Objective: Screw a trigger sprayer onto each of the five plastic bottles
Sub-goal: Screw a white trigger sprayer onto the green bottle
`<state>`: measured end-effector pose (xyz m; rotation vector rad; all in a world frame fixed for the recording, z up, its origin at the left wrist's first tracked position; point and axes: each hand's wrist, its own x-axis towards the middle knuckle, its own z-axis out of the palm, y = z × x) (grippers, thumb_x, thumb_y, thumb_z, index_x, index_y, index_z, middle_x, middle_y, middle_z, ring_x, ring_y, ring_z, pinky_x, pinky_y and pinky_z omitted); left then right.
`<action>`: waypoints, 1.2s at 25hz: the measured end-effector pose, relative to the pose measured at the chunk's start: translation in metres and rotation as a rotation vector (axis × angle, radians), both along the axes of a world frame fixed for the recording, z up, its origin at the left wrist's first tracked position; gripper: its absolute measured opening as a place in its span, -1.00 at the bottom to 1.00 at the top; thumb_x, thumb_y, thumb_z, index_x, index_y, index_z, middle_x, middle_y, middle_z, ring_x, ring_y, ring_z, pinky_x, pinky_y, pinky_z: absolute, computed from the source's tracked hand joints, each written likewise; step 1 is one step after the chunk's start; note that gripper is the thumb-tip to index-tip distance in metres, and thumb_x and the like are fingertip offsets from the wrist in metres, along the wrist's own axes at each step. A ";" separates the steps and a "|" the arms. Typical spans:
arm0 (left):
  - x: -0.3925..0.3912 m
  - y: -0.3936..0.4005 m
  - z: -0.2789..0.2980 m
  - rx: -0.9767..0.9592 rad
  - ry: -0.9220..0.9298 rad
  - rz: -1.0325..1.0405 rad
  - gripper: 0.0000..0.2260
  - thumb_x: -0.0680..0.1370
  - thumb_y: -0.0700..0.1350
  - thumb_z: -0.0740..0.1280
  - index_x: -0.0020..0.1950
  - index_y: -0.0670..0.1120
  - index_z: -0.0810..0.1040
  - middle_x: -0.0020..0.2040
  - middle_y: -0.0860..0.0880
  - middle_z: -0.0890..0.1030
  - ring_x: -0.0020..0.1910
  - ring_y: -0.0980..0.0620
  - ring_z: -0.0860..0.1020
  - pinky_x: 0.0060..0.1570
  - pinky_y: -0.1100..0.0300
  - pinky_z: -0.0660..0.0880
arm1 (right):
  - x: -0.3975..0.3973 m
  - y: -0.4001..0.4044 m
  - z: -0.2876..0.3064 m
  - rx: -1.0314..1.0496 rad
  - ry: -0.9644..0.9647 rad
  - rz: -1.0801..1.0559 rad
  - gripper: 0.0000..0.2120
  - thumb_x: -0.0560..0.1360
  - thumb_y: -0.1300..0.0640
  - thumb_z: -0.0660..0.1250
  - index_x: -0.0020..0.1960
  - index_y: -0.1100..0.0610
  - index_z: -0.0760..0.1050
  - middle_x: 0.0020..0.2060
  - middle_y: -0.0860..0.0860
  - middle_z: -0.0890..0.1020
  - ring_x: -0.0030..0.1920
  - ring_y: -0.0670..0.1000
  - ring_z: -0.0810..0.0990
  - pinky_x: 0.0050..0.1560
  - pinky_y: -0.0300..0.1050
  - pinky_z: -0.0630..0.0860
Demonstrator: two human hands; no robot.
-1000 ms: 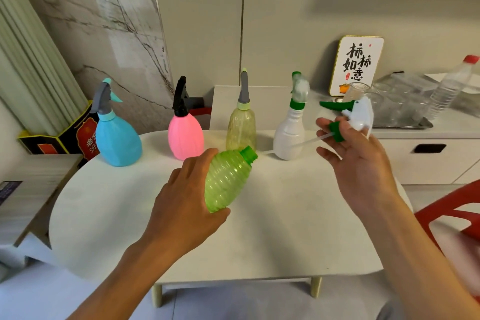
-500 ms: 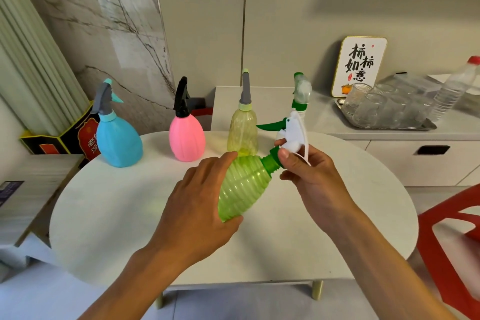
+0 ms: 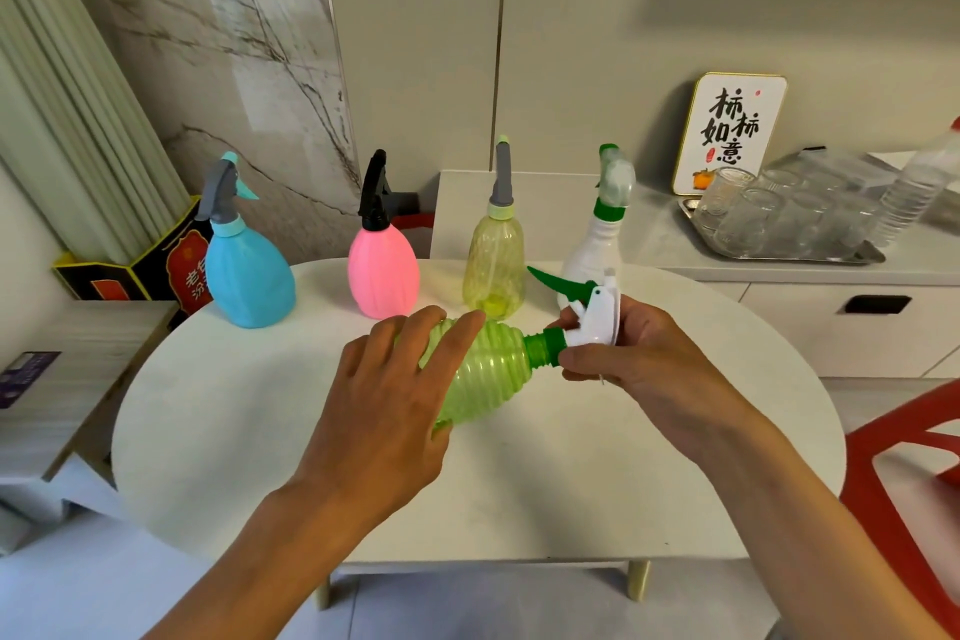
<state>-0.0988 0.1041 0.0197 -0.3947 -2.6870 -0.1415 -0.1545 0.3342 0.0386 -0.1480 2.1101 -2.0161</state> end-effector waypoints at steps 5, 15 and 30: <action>0.002 -0.003 0.002 0.118 -0.093 -0.058 -0.14 0.26 -0.05 0.54 0.47 0.05 0.20 0.31 -0.02 0.43 0.20 -0.07 0.43 0.09 0.03 0.47 | 0.000 0.005 -0.001 -0.089 0.027 0.086 -0.69 0.39 0.47 0.41 0.08 0.23 0.57 -0.03 0.16 0.67 -0.04 0.10 0.63 0.13 0.04 0.58; 0.003 -0.014 0.008 0.263 -0.250 -0.175 -0.17 0.32 0.09 0.45 0.47 0.23 0.05 0.35 0.18 0.30 0.23 0.10 0.34 0.21 0.17 0.38 | -0.001 0.012 0.005 -0.010 0.189 0.199 -0.60 0.39 0.46 0.44 0.14 0.14 0.57 0.00 0.04 0.71 -0.03 -0.01 0.65 -0.05 -0.13 0.57; 0.002 -0.009 0.004 0.291 -0.188 -0.133 -0.18 0.30 0.02 0.47 0.47 0.16 0.12 0.32 0.11 0.35 0.21 0.04 0.35 0.19 0.08 0.42 | 0.005 -0.009 0.002 -0.030 0.211 0.215 -0.47 0.37 0.29 0.38 0.28 0.01 0.37 0.00 -0.07 0.62 0.00 -0.07 0.58 -0.01 -0.13 0.55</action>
